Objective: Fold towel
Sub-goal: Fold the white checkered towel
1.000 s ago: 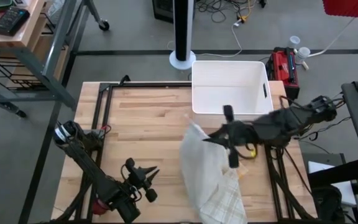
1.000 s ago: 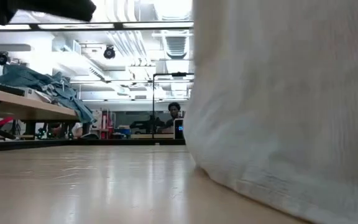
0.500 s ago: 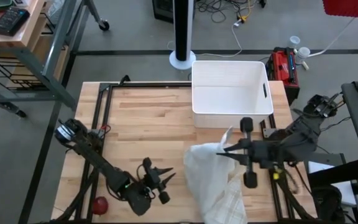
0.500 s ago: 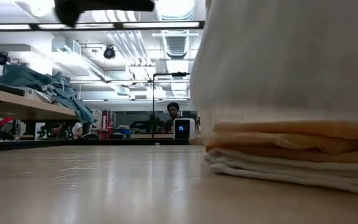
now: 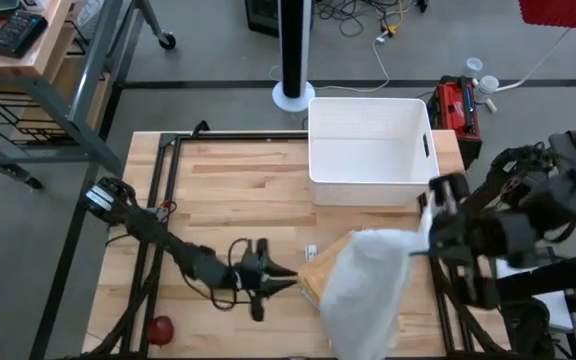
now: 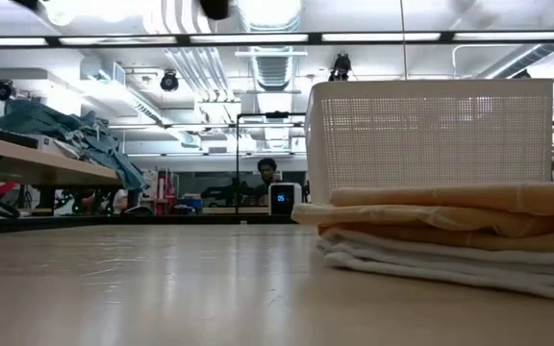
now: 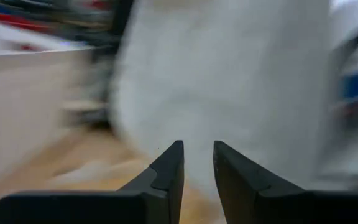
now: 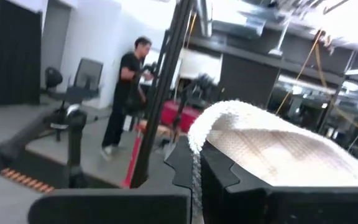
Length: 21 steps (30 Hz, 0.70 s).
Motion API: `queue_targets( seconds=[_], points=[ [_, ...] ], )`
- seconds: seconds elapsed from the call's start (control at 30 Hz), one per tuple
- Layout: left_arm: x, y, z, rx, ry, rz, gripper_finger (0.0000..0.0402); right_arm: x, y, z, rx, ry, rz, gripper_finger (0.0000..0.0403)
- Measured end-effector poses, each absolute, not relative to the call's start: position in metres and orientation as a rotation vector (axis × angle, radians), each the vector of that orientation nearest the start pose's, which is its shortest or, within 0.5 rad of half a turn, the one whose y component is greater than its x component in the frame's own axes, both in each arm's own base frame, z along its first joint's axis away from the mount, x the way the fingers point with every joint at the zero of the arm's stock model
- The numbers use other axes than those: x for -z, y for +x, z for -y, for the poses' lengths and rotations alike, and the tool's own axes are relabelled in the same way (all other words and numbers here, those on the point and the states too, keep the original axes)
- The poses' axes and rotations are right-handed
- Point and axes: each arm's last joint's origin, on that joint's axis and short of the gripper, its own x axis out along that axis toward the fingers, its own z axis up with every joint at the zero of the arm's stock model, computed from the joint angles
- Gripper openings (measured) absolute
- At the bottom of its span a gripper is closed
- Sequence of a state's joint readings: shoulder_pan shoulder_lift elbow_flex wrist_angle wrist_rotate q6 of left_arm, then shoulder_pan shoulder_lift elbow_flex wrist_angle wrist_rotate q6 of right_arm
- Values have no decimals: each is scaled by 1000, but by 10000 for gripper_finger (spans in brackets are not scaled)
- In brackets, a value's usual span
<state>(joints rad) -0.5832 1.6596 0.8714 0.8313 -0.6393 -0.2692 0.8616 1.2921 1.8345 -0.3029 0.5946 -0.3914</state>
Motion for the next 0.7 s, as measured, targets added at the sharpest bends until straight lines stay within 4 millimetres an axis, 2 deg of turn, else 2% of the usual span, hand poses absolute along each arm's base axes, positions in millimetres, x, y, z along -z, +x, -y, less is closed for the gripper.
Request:
queue_targets(
  seconds=[0.07,0.13,0.23,0.33,0.47,0.6,0.7],
  points=[
    [-241,307,164,158,-452,123,78,-568,145,-148,-225,-223,262,0],
    [-238,315,148,311,-630,119,83,-576,141,-144,-223,-215,287,0],
    [-219,324,134,328,-777,25,96,-582,139,-143,-222,-219,302,0],
    [-206,329,135,325,-833,-13,116,-581,143,-148,-227,-233,286,0],
    [-201,344,140,366,-866,34,149,-575,148,-155,-236,-256,254,0],
    [-207,369,152,448,-884,72,173,-571,156,-163,-236,-290,240,0],
    [-200,392,162,461,-884,51,184,-569,161,-170,-231,-312,255,0]
  ],
)
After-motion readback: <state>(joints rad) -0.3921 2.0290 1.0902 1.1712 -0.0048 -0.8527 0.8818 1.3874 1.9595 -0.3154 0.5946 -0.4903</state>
